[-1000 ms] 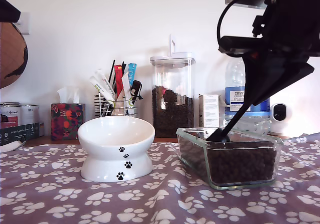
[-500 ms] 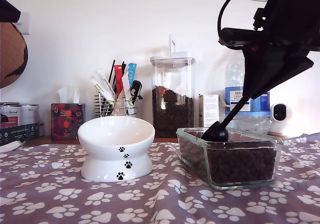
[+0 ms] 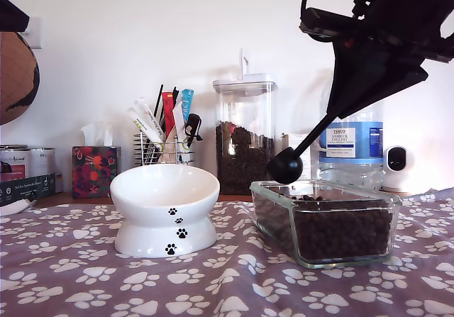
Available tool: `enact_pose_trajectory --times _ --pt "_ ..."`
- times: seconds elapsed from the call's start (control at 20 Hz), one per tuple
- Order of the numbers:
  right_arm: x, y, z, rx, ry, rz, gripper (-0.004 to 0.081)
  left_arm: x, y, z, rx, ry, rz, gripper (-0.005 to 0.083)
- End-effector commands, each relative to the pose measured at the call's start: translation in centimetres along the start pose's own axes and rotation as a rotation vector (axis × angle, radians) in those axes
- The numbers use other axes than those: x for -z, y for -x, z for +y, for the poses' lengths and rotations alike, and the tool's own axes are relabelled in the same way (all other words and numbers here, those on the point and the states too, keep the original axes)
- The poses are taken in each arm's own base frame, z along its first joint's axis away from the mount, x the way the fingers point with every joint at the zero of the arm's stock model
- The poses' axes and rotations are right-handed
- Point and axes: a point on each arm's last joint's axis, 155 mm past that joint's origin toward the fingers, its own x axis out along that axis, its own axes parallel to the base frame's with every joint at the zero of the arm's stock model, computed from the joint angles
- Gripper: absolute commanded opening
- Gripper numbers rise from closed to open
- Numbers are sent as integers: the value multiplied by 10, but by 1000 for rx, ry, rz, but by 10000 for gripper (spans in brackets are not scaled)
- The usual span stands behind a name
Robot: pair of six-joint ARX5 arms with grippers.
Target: Measure one spoon of cat food and pour it into the food bowl
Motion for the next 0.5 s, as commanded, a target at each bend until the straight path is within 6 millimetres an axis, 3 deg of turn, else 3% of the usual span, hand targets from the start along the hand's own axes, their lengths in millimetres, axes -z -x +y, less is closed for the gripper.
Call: enact_pose_trajectory --times 0.0,0.45 --pt "-14 4 6 -27 -7 -40 -13 4 -4 2 2 6 17 -19" --pt "-51 18 35 -119 11 -142 -13 10 -27 15 -4 10 60 -19"
